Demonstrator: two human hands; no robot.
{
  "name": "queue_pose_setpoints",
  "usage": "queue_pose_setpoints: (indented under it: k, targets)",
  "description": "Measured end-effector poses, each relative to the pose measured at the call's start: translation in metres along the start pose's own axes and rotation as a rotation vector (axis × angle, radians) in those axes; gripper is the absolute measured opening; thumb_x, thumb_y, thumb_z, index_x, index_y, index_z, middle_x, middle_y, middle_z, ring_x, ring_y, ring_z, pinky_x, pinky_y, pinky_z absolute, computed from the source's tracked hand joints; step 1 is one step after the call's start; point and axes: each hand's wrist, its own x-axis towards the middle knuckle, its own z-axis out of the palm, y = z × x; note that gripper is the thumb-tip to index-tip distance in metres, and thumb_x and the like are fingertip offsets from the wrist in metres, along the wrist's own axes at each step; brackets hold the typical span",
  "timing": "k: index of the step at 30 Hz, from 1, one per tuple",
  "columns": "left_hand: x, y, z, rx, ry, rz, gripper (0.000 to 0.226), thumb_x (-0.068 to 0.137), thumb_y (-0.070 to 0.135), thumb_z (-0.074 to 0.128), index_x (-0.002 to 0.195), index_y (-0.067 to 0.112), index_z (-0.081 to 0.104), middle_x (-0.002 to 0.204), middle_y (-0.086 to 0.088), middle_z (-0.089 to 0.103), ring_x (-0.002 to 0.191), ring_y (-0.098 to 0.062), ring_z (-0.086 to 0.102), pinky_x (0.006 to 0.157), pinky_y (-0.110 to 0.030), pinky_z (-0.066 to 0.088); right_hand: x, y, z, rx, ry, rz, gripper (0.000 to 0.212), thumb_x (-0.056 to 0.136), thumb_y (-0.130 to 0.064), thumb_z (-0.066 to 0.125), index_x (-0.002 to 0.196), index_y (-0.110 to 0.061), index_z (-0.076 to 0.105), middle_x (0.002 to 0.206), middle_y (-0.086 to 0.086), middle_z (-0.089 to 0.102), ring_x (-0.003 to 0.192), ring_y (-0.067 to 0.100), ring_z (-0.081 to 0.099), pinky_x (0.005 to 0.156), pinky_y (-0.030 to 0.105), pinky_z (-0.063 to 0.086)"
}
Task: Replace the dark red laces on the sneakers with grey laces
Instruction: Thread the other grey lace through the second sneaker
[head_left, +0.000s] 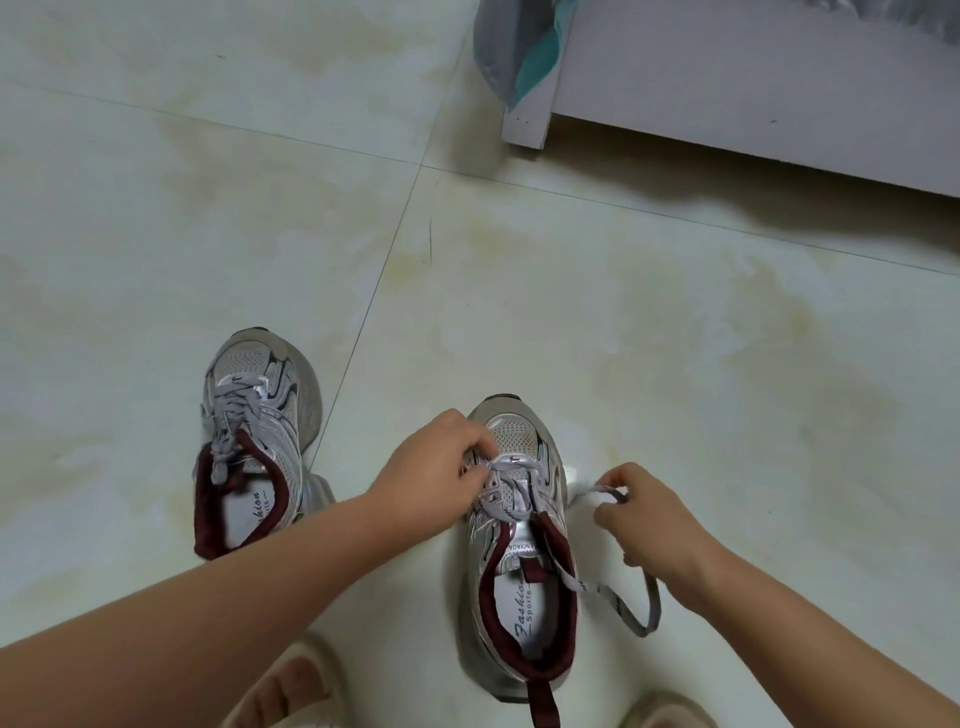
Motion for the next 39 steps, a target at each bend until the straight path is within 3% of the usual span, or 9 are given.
queue_pose_setpoints:
  k: [4, 7, 11, 14, 21, 26, 33, 36, 39]
  targets:
    - [-0.009, 0.001, -0.006, 0.436, 0.052, -0.107, 0.017, 0.091, 0.027, 0.045, 0.092, 0.023, 0.061, 0.101, 0.004, 0.057, 0.094, -0.018, 0.054, 0.081, -0.029, 0.035, 0.008, 0.002, -0.004, -0.368, -0.021, 0.045, 0.03, 0.093, -0.013, 0.037, 0.118, -0.006, 0.051, 0.109, 0.009, 0.057, 0.098, 0.027, 0.055, 0.083, 0.036, 0.045]
    - [-0.01, 0.001, -0.005, 0.463, 0.094, -0.023, 0.019, 0.092, 0.028, 0.044, 0.102, 0.025, 0.06, 0.106, 0.007, 0.056, 0.103, -0.016, 0.051, 0.087, -0.029, 0.03, 0.009, -0.006, 0.0, -0.604, 0.144, -0.126, 0.036, 0.094, -0.019, 0.037, 0.128, -0.014, 0.049, 0.126, 0.009, 0.05, 0.118, 0.028, 0.043, 0.095, 0.034, 0.04]
    - [-0.001, 0.008, -0.002, 0.319, -0.003, 0.121, 0.025, 0.093, 0.026, 0.049, 0.116, 0.025, 0.059, 0.112, 0.006, 0.056, 0.108, -0.013, 0.048, 0.088, -0.024, 0.031, 0.009, -0.025, 0.011, -0.284, 0.17, -0.385, 0.012, 0.091, -0.02, 0.049, 0.089, -0.021, 0.061, 0.087, -0.001, 0.057, 0.079, 0.019, 0.052, 0.071, 0.028, 0.042]
    - [0.011, 0.008, -0.003, 0.314, -0.103, 0.128, 0.025, 0.09, 0.023, 0.055, 0.114, 0.023, 0.064, 0.11, 0.002, 0.058, 0.107, -0.015, 0.051, 0.085, -0.023, 0.034, 0.009, -0.038, 0.019, -0.255, 0.109, -0.348, 0.022, 0.086, -0.035, 0.058, 0.069, -0.02, 0.053, 0.067, -0.004, 0.055, 0.066, 0.017, 0.051, 0.059, 0.029, 0.038]
    - [0.036, 0.014, -0.02, 0.299, -0.349, 0.134, 0.016, 0.081, 0.01, 0.065, 0.096, 0.013, 0.068, 0.092, -0.004, 0.065, 0.079, -0.013, 0.051, 0.069, -0.024, 0.038, 0.009, -0.05, 0.028, -0.505, -0.012, -0.343, 0.013, 0.079, -0.022, 0.059, 0.092, -0.021, 0.057, 0.074, -0.009, 0.043, 0.08, 0.018, 0.049, 0.065, 0.026, 0.037]
    - [0.047, 0.024, -0.022, 0.412, -0.483, 0.212, 0.01, 0.078, 0.006, 0.058, 0.082, 0.012, 0.065, 0.09, -0.006, 0.066, 0.078, -0.02, 0.054, 0.065, -0.026, 0.038, 0.014, -0.057, 0.026, -0.556, -0.053, -0.27, 0.015, 0.08, -0.015, 0.055, 0.089, -0.009, 0.066, 0.089, 0.006, 0.065, 0.085, 0.024, 0.058, 0.066, 0.028, 0.043]
    - [0.035, 0.031, -0.004, 0.412, -0.324, 0.154, 0.011, 0.084, 0.005, 0.043, 0.081, 0.011, 0.035, 0.063, -0.001, 0.04, 0.067, -0.022, 0.04, 0.06, -0.029, 0.031, 0.022, -0.056, 0.022, -0.277, -0.139, -0.158, 0.024, 0.082, -0.016, 0.056, 0.086, 0.005, 0.065, 0.07, 0.011, 0.057, 0.064, 0.023, 0.052, 0.064, 0.035, 0.049]
    - [0.032, 0.022, -0.001, 0.307, -0.221, 0.182, 0.004, 0.091, 0.009, 0.044, 0.094, 0.011, 0.042, 0.072, -0.007, 0.051, 0.069, -0.025, 0.046, 0.063, -0.033, 0.035, 0.021, -0.054, 0.022, -0.257, -0.156, -0.156, 0.023, 0.084, -0.015, 0.055, 0.082, 0.006, 0.063, 0.065, 0.01, 0.054, 0.059, 0.023, 0.048, 0.058, 0.032, 0.045]
    - [0.033, 0.01, -0.013, 0.048, -0.265, 0.062, 0.012, 0.087, 0.01, 0.058, 0.1, 0.011, 0.059, 0.075, 0.001, 0.059, 0.063, -0.004, 0.052, 0.065, -0.017, 0.04, 0.023, -0.05, 0.019, -0.17, -0.177, -0.139, 0.014, 0.085, -0.015, 0.055, 0.076, -0.005, 0.06, 0.066, 0.012, 0.05, 0.062, 0.023, 0.046, 0.06, 0.037, 0.048]
